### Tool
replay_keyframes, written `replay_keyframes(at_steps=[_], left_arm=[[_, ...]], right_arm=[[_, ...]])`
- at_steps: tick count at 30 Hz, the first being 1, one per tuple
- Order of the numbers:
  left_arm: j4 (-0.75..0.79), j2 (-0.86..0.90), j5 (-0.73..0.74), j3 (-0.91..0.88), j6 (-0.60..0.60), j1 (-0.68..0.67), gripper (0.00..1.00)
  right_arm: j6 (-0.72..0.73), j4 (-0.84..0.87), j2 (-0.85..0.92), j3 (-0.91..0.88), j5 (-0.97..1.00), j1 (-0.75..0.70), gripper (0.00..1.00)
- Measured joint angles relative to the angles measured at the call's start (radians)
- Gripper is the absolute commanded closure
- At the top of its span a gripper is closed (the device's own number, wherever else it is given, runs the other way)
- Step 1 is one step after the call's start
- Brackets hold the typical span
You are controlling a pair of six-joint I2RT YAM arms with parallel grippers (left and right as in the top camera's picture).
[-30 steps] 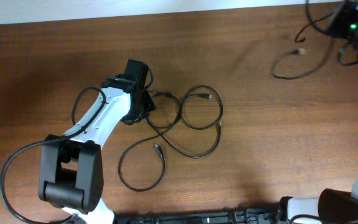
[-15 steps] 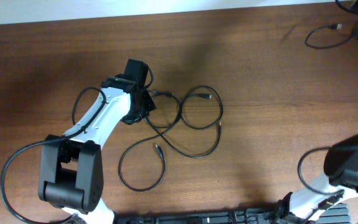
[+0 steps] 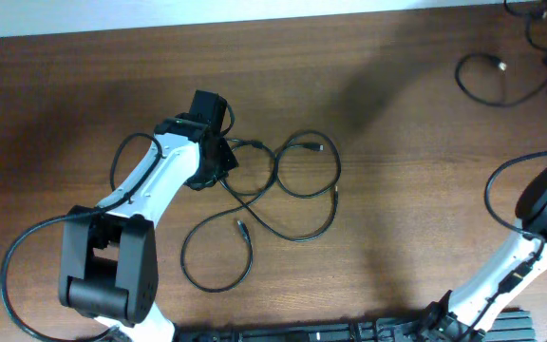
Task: Untangle cables
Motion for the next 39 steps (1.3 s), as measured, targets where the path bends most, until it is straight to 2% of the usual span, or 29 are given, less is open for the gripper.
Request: replay_keyframes(at_steps=[3, 4, 11, 13, 17, 21, 25, 29, 32, 35, 39], left_arm=[[0.0, 0.0, 0.0, 0.0, 0.0, 0.0, 1.0], [0.0, 0.0, 0.0, 0.0, 0.0, 0.0, 1.0], [0.0, 0.0, 0.0, 0.0, 0.0, 0.0, 1.0], [0.0, 0.0, 0.0, 0.0, 0.0, 0.0, 1.0], [0.0, 0.0, 0.0, 0.0, 0.0, 0.0, 1.0], [0.0, 0.0, 0.0, 0.0, 0.0, 0.0, 1.0], [0.0, 0.0, 0.0, 0.0, 0.0, 0.0, 1.0], [0.0, 0.0, 0.0, 0.0, 0.0, 0.0, 1.0], [0.0, -0.005, 0.002, 0.0, 0.016, 0.0, 1.0], [-0.001, -0.059, 0.016, 0.001, 0.094, 0.0, 1.0], [0.045, -0.202, 0.02, 0.012, 0.189, 0.0, 1.0]], right_arm=[[0.0, -0.026, 0.02, 0.0, 0.0, -0.014, 0.08], [0.0, -0.027, 0.022, 0.0, 0.0, -0.01, 0.01], [-0.004, -0.096, -0.009, -0.001, 0.0, -0.004, 0.01], [-0.003, -0.116, -0.068, -0.002, 0.0, -0.004, 0.01], [-0.003, -0.169, -0.315, -0.001, 0.0, -0.004, 0.01], [-0.003, -0.336, -0.463, 0.013, -0.063, 0.005, 0.01], [0.001, -0.501, -0.452, 0.013, -0.192, 0.061, 0.01], [0.001, -0.652, -0.389, -0.004, -0.29, 0.169, 0.01], [0.0, -0.724, -0.342, -0.086, -0.319, 0.309, 0.01], [0.0, -0.724, -0.317, -0.198, -0.333, 0.43, 0.01], [-0.147, -0.615, -0.308, -0.378, -0.447, 0.631, 0.01]])
